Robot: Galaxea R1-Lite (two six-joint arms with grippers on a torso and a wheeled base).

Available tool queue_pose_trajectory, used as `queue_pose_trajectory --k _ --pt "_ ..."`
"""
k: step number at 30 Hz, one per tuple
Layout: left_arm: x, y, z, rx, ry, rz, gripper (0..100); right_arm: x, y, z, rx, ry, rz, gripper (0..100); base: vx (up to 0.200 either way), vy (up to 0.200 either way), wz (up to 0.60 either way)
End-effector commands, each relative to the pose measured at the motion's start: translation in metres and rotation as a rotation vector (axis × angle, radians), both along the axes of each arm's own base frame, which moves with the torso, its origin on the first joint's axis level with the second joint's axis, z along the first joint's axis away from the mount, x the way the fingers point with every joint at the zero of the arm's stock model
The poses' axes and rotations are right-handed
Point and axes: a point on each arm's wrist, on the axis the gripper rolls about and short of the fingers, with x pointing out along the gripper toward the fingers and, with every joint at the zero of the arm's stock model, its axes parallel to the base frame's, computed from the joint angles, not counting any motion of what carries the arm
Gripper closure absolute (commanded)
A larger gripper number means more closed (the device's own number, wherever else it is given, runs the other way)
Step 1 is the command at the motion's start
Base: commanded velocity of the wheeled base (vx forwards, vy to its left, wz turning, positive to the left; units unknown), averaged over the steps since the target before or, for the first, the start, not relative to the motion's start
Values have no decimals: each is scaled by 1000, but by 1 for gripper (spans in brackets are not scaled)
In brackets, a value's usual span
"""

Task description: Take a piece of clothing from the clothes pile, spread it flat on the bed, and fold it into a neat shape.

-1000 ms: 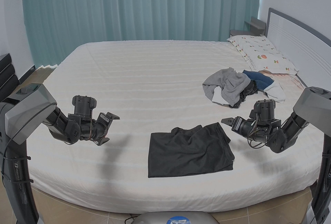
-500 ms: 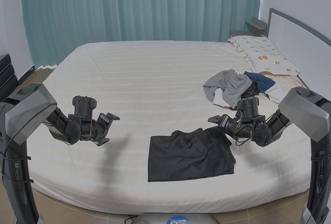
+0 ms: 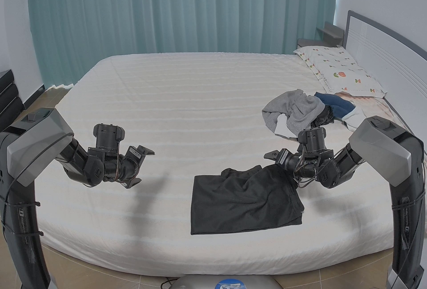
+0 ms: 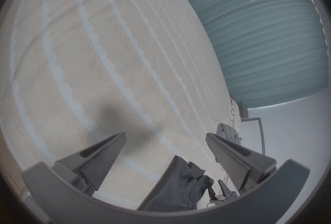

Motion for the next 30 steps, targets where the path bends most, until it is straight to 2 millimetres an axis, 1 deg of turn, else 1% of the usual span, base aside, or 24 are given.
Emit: queue_pose_trajectory --k 1,2,3,5,8,12,15,22,30 --pt "0 0 -1 0 1 1 0 7 -3 -10 -6 14 -17 100 0 0 0" --pt "0 0 -1 0 1 1 0 8 -7 -11 -5 16 -27 100 0 0 0" --pt "0 0 -1 0 1 1 0 8 -7 -11 -5 16 -27 100 0 0 0" --pt "0 0 -1 0 0 1 0 11 -17 -11 21 25 -67 100 0 0 0" --pt "0 -1 -1 0 1 -1 0 14 -22 -9 72 37 -107 100 0 0 0" --pt "0 -1 -1 1 1 0 0 14 -23 -17 86 60 -119 100 0 0 0" --pt "0 0 -1 8 0 9 0 15 -27 -19 83 65 -132 100 0 0 0" --pt "0 -1 -1 9 1 8 0 16 -44 -23 82 76 -168 100 0 0 0" --pt "0 -1 -1 9 1 8 0 15 -45 -25 79 83 -171 100 0 0 0"
